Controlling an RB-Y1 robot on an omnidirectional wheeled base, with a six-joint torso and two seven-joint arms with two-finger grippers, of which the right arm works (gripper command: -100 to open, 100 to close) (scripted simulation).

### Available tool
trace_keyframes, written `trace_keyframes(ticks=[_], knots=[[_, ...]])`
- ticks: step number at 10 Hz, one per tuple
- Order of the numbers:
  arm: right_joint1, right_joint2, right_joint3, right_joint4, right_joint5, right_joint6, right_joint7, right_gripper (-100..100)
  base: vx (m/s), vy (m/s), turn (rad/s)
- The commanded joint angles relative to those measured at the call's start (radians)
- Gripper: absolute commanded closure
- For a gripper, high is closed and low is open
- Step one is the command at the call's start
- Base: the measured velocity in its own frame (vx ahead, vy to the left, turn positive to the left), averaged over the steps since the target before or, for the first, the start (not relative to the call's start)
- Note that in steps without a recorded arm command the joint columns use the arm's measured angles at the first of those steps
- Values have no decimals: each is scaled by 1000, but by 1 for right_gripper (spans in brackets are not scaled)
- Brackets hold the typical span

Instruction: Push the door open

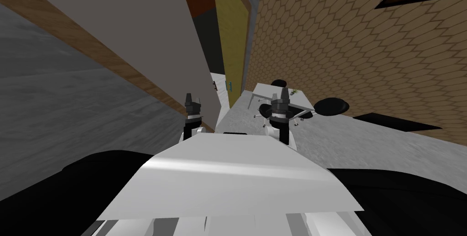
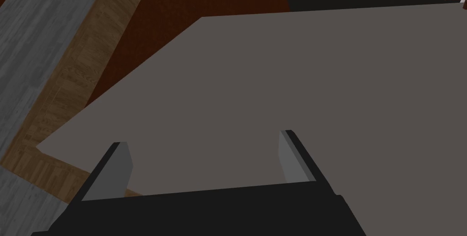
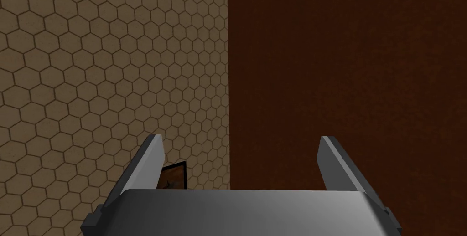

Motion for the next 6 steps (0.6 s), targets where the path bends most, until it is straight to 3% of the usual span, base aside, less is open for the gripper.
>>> trace_keyframes(ticks=[1,6], knots=[[-6,-10,5,30,3,-15,21,-100,15,-19,42],[-30,-40,17,128,14,-59,82,-100,14,-14,41]])
